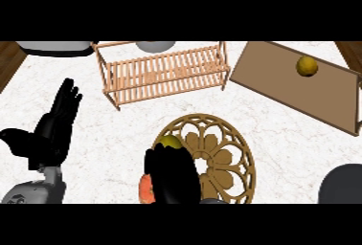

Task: Pick the squash from the placemat and place it in the tiered shelf

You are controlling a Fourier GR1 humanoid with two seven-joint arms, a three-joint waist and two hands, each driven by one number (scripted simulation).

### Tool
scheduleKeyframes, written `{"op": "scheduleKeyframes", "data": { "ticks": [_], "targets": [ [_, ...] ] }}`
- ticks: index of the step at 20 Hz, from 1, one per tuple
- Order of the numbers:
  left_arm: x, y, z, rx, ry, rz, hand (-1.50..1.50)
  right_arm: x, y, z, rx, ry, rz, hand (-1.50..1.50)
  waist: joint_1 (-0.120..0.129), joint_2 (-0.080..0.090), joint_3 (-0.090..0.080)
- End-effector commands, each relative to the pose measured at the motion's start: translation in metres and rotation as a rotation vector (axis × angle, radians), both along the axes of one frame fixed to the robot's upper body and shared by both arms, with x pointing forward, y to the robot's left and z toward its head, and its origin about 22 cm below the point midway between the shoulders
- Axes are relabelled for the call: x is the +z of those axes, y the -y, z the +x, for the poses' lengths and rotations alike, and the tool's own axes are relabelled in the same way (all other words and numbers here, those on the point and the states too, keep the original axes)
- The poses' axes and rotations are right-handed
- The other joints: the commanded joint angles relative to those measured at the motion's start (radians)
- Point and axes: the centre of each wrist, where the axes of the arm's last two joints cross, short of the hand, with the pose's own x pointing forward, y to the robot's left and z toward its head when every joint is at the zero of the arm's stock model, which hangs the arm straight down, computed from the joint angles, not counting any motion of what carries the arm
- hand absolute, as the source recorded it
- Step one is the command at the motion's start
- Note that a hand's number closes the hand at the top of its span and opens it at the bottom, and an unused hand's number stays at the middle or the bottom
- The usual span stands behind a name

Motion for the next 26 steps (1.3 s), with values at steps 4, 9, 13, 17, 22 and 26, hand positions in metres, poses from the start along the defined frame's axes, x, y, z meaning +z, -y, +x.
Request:
{"op": "scheduleKeyframes", "data": {
  "ticks": [4, 9, 13, 17, 22, 26],
  "targets": [
    [-0.003, -0.002, -0.001, 0.029, -0.024, 0.002, 0.0, 0.069, -0.004, -0.015, -0.168, 0.112, 0.323, 1.5, -0.016, -0.007, 0.0],
    [-0.009, -0.005, 0.001, 0.03, -0.02, -0.003, 0.0, 0.113, -0.004, 0.003, -0.28, 0.254, 0.336, 1.5, -0.032, -0.006, -0.002],
    [-0.001, -0.006, -0.002, 0.032, -0.001, 0.008, 0.0, 0.133, -0.012, 0.018, -0.343, 0.303, 0.301, 1.5, -0.022, -0.005, -0.001],
    [-0.001, -0.005, -0.003, 0.026, -0.003, -0.004, 0.0, 0.153, -0.01, 0.036, -0.386, 0.324, 0.305, 1.5, -0.026, -0.003, -0.001],
    [0.004, -0.002, 0.004, 0.037, 0.0, -0.003, 0.0, 0.149, -0.01, 0.06, -0.412, 0.351, 0.331, 1.5, -0.033, 0.002, 0.0],
    [-0.021, 0.006, -0.009, 0.018, -0.008, 0.007, 0.0, 0.133, -0.011, 0.089, -0.453, 0.36, 0.344, 1.5, -0.017, 0.006, 0.0]
  ]
}}
